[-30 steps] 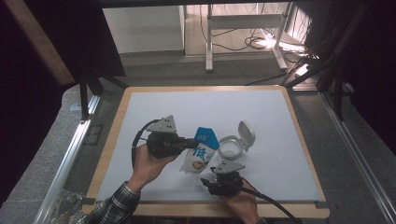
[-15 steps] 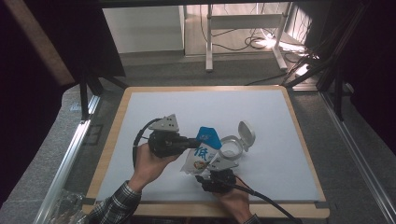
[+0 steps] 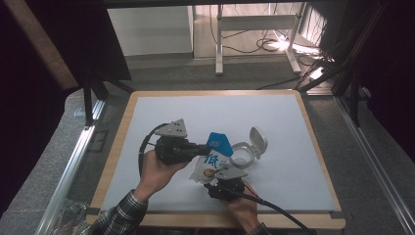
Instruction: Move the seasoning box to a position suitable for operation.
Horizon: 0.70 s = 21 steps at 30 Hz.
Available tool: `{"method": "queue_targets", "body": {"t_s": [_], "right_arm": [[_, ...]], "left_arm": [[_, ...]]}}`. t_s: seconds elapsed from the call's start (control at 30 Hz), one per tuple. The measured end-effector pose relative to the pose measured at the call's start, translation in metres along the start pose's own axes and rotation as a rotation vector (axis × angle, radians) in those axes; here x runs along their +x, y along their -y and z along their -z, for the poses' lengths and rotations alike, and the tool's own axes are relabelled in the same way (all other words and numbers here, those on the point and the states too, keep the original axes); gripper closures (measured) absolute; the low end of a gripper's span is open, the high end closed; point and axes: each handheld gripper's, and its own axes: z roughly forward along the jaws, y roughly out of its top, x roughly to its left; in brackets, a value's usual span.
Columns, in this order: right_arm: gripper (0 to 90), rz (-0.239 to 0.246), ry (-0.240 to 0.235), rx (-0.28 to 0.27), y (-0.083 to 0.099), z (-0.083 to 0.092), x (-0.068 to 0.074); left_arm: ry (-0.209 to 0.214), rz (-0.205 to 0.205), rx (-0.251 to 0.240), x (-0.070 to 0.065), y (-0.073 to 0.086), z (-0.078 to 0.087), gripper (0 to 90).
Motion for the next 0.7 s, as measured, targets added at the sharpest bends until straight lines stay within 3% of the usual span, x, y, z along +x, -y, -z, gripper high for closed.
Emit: {"method": "queue_targets", "body": {"t_s": [0.1,0.27,0.33,0.4,0.47,0.7], "right_arm": [[41.8,0.007,0.016,-0.014,0.0,-0.001,0.001],[42.1,-0.003,0.0,-0.05,-0.002,0.0,0.003],[42.4,0.021,-0.021,-0.063,-0.003,0.002,0.002],[43.8,0.008,-0.029,-0.066,-0.003,0.003,0.004],[48.0,0.032,-0.016,-0.078,-0.003,0.003,0.003],[53.6,0.026,-0.026,-0.06,-0.001,0.003,0.007]], "left_arm": [[0.003,0.005,-0.002,0.0,0.0,0.0,90.0],[0.002,0.011,0.0,0.0,0.0,-0.001,90.0],[0.006,0.016,0.0,0.001,0.0,-0.002,90.0],[0.012,0.021,-0.004,0.001,0.0,-0.003,90.0],[0.012,0.022,-0.005,0.002,0.0,-0.003,90.0],[0.007,0.02,0.011,0.004,0.0,-0.01,90.0]]}}
